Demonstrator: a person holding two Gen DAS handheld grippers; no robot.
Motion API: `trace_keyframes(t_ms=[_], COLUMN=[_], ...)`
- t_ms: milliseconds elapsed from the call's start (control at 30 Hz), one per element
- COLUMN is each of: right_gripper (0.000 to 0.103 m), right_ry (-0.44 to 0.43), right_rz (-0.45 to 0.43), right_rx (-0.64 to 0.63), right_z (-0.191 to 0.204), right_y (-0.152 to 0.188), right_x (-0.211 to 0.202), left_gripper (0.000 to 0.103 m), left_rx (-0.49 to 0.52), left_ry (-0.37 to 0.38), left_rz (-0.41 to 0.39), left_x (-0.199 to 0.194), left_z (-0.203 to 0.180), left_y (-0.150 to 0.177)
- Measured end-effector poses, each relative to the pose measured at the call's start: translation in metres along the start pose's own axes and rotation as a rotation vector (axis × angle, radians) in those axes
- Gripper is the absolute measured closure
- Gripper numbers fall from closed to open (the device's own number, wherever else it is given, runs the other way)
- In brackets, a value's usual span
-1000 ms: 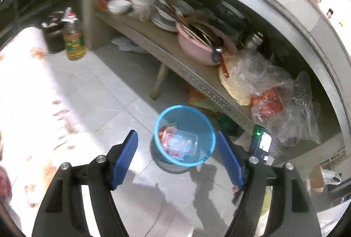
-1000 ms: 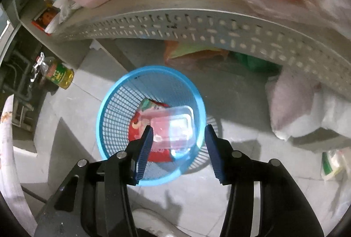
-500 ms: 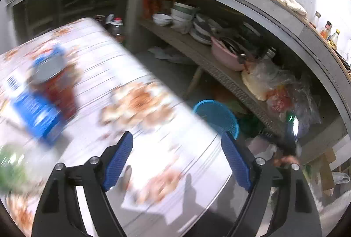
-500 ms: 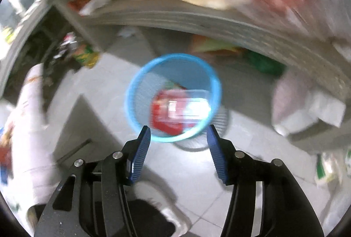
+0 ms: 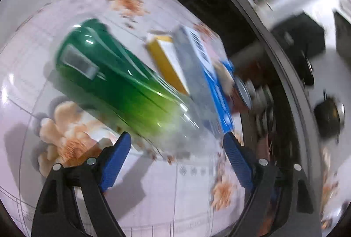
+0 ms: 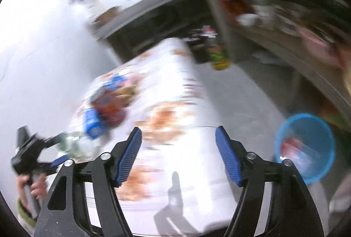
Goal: Collect trash
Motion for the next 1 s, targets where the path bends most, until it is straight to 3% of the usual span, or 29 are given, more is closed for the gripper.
trace_keyframes(t_ms=[267, 400, 567, 767, 1000], right_gripper=[0.026, 0.026, 0.026, 0.026, 0.023], right_ry=[-0.248, -0.319, -0.448, -0.473, -0.426], right_rz=[0.097, 0.171, 0.203, 0.354, 0.48], right_rx=[-0.15, -0.234, -0.449, -0.72, -0.88], right_z=[0.121, 0.175, 0.255, 0.311, 0.334], right_y=[-0.006, 0.004, 0.013, 0.046, 0.071], right_x=[0.042, 0.067, 0.078, 0.112, 0.156], left_gripper=[0.017, 0.016, 0.017, 0.017, 0.017], left_rx=[-0.178, -0.203, -0.203, -0.203, -0.189], left_ry=[0.004, 0.008, 0.008, 0.014, -0.003], left_rz=[-0.037, -0.046, -0.065, -0.103, -0.157], left_x=[0.006, 0.003, -0.008, -0.028, -0.048], left_z=[0.027, 0.039, 0.052, 0.071, 0.086], left_y=[-0.019, -0.025, -0.029, -0.038, -0.049])
Point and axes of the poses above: each gripper's, at about its wrist camera, not at the fingertips, and x roughly the way its jaws point, z to its left, y to its underside, the point moved 9 cm from there along x, roughly the way its jaws point, and after that the axes turned 4 degrees about -x, right-handed, at the moved point
